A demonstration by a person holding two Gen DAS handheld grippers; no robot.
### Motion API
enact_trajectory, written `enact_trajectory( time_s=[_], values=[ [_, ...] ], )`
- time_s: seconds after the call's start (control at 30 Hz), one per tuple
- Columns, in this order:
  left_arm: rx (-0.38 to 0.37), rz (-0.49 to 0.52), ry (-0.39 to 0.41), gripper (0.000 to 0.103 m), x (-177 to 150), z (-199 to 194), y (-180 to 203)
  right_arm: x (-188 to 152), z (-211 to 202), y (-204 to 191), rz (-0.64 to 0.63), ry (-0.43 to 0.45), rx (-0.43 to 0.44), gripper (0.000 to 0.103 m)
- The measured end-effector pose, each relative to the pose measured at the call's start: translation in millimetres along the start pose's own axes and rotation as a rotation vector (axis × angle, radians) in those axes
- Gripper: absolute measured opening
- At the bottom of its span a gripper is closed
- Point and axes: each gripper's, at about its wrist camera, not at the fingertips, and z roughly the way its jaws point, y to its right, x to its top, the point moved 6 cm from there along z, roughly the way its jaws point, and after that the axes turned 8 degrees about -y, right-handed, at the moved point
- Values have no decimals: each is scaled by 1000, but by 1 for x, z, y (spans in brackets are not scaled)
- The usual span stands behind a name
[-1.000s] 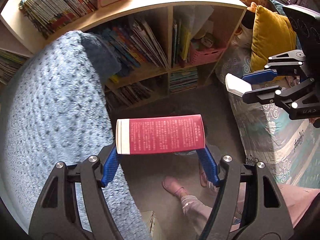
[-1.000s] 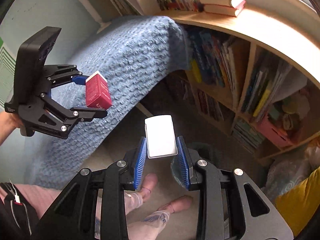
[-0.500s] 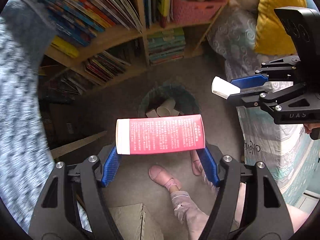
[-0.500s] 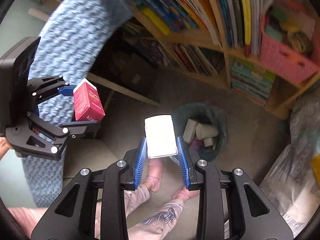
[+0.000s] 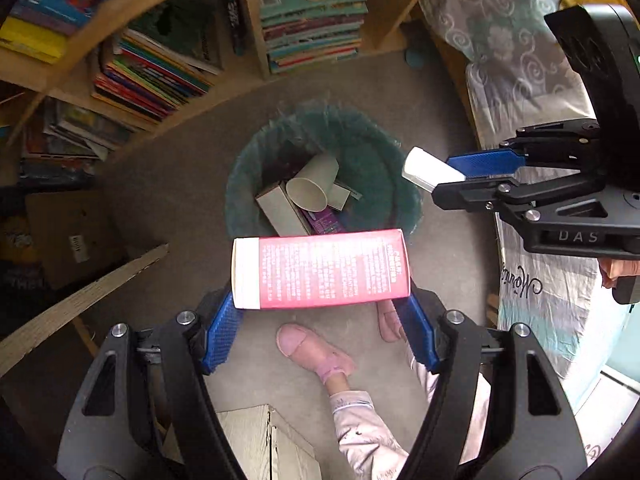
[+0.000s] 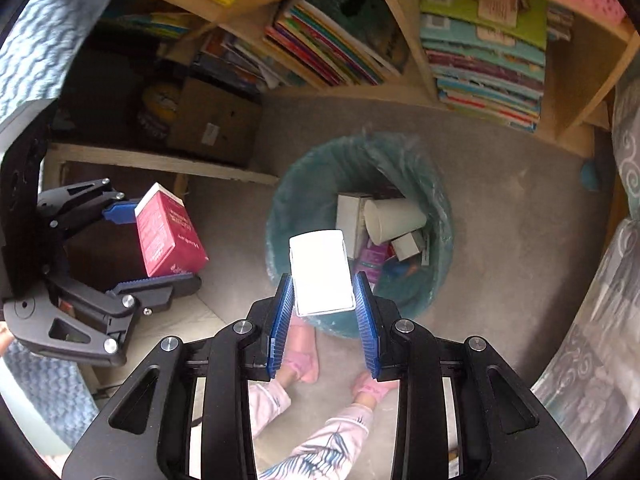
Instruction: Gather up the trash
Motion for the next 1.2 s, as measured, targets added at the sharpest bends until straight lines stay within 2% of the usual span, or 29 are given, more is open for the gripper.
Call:
enact_trajectory(
  time_s=[0.17,0.2,0.23,0.4,0.7,0.87,0.93,1.03,1.13,1.2],
  values=[
    [10,15,-13,69,13,22,4,5,14,15,28,9,-12,36],
    [24,14,-18,75,15,24,4,6,15,19,43,10,-17,50],
    [27,17,-28,78,16,28,5,8,14,22,57,22,-23,57],
    [28,27,-43,83,16,34,8,10,13,31,86,39,-39,58],
    [15,-8,-37,84,3,26,6,-1,0,28,82,53,-34,60],
    [19,-19,-18,84,-6,3,8,-7,-22,13,92,85,-13,60],
    [13,-27,5,84,-9,-14,10,-9,-36,4,87,103,-9,65],
    [32,-31,32,84,-16,-38,14,-14,-60,-13,74,132,-1,65],
    [39,-34,67,89,-25,-67,22,-20,-88,-31,58,163,3,66],
    [35,-36,92,89,-31,-86,27,-24,-105,-41,51,184,-2,71]
  ],
)
